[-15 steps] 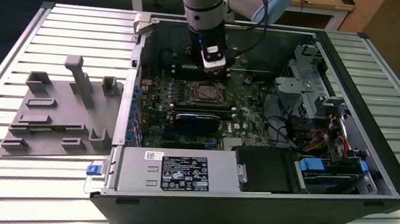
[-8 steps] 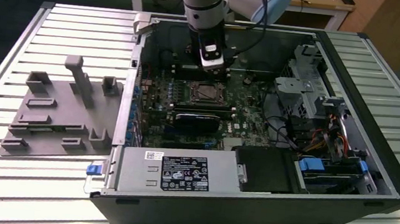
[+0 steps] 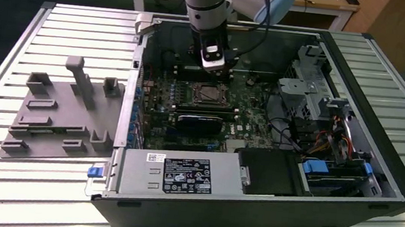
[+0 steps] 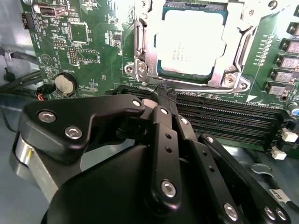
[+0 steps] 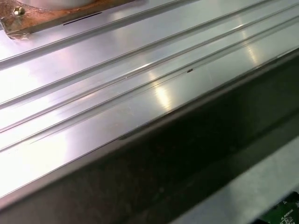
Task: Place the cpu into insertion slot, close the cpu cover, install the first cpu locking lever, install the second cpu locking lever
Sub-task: 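Install the first cpu locking lever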
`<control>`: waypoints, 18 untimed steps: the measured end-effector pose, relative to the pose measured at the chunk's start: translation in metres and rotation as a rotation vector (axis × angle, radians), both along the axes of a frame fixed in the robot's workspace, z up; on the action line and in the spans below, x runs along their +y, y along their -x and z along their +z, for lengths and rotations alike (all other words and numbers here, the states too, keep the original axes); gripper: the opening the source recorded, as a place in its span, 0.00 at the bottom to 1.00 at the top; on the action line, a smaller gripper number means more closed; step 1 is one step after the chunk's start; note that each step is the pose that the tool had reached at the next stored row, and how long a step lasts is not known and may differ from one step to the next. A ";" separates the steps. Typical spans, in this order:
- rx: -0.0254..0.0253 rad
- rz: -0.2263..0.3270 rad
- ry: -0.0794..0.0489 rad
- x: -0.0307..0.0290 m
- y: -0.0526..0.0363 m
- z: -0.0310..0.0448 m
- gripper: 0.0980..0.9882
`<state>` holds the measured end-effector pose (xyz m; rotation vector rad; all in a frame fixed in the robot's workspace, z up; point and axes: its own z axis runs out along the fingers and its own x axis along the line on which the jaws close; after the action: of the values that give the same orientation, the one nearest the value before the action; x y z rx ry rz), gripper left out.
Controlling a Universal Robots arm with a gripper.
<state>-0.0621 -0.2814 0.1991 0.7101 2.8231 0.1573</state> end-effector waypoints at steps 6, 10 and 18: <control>-0.0006 -0.022 0.000 0.0000 0.0000 -0.0020 0.00; -0.0007 -0.034 0.000 0.0000 0.0000 -0.0036 0.00; -0.0006 -0.040 0.000 -0.0004 0.0000 -0.0066 0.00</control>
<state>-0.0622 -0.2818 0.1925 0.7660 2.8059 0.1502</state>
